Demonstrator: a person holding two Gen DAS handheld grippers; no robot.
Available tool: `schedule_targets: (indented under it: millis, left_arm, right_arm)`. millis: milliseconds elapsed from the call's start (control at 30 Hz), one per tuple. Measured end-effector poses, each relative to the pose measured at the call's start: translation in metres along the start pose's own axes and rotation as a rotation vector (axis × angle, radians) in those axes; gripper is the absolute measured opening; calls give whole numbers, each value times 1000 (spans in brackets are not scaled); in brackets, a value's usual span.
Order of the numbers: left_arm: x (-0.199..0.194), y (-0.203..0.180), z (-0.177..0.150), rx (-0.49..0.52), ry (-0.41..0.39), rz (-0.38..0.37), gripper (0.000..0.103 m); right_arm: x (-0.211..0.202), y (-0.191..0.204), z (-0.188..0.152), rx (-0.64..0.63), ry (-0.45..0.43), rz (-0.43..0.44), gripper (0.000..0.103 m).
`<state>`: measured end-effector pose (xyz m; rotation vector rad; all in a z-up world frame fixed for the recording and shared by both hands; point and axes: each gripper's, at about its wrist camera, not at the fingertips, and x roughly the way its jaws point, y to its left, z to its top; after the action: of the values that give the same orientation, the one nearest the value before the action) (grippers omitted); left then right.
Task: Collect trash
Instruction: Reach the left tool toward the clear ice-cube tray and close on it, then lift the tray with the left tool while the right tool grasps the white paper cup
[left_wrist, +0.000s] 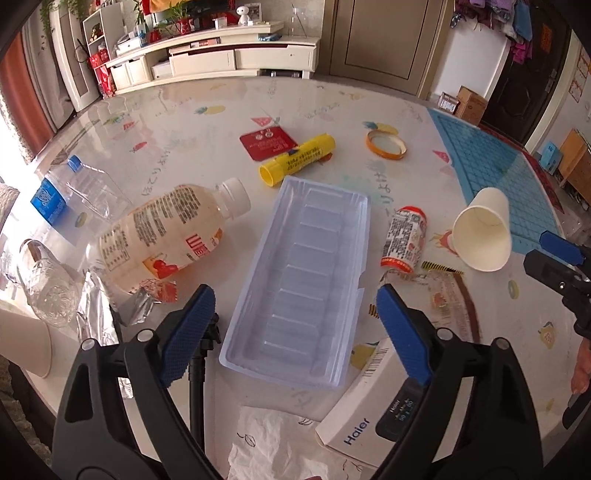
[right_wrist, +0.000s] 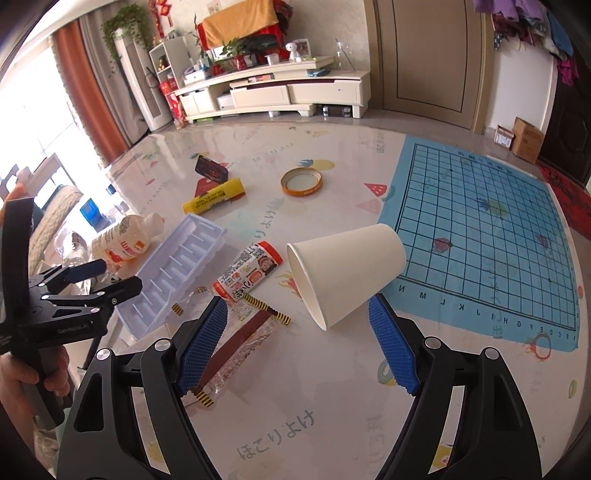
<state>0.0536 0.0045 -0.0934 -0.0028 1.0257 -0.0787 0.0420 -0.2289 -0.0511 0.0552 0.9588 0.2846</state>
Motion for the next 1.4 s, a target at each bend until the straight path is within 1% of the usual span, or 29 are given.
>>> schedule_targets:
  millis: [67,167,200,300,333,367,400,433,500,533,567,600,633,667,700,733,767,800,833,867,933,967,1133,1200,1400]
  left_arm:
    - [7,-1,-2,3,13,4,85]
    - [17,-1,-4,-1,27,5,75]
    - [20,0,-5,-7,34,2,73]
    - [26,3,-5,-20,44,12,70]
    - [28,4,-5,-20,47,19,66]
    - [30,5,-5,-20,47,32,64]
    - [32,6,-5,-22,44,36,61]
    - [33,8,-4,-30,51,26,60]
    - [36,11,-4,-44,58,14,58]
    - [36,12,-4,-47,52,9,57]
    - [37,12,-2,-49,53,7,55]
    - [37,13,-2,-50,51,9,51]
    - [37,13,-2,-51,49,7,47]
    - [36,13,-1,-53,46,-4,38]
    - [36,14,-1,-55,45,-11,33]
    - [35,14,-1,-58,42,-13,19]
    - [36,15,0,-58,50,-23,9]
    - [37,15,-1,-64,50,-41,8]
    - [36,16,-1,-66,48,-44,8]
    - [35,16,-1,-63,45,-44,7]
    - [34,16,-2,-66,41,-47,6]
    - [33,15,-2,-71,41,-57,3]
    - [25,11,0,-63,20,-68,3]
    - [20,10,1,-60,10,-73,3]
    - [6,5,7,-48,-24,-74,2]
  right_arm:
    - [4,-1,0,1,1,-6,77]
    - [9,-3,2,4,3,-13,72]
    - [11,-4,3,4,4,-15,72]
    - [16,-5,4,3,2,-30,67]
    - [17,-5,4,2,2,-35,64]
    - [19,-5,5,1,1,-42,61]
    - [21,-4,5,-2,1,-48,61]
    - [23,-4,5,-7,0,-53,60]
    - [27,-3,6,-18,5,-63,53]
    - [29,-3,6,-16,8,-65,48]
    - [30,-3,6,-16,5,-66,45]
    - [29,-2,6,-20,-3,-70,44]
    - [29,-2,6,-23,-5,-75,40]
    - [29,-2,7,-24,-5,-78,34]
    - [29,-3,7,-22,-8,-81,30]
    - [29,-3,7,-19,-6,-79,28]
    - [29,-5,7,-15,-4,-72,27]
    - [29,-5,7,-12,-3,-70,23]
    - [29,-6,7,-10,3,-68,9]
    - [29,-8,7,-5,6,-66,4]
    - [28,-10,6,6,4,-63,4]
    - [27,-10,5,10,2,-61,3]
    - [16,-11,7,12,-20,-42,3]
    - [11,-12,9,12,-30,-35,1]
    - [-2,-13,14,20,-53,-20,1]
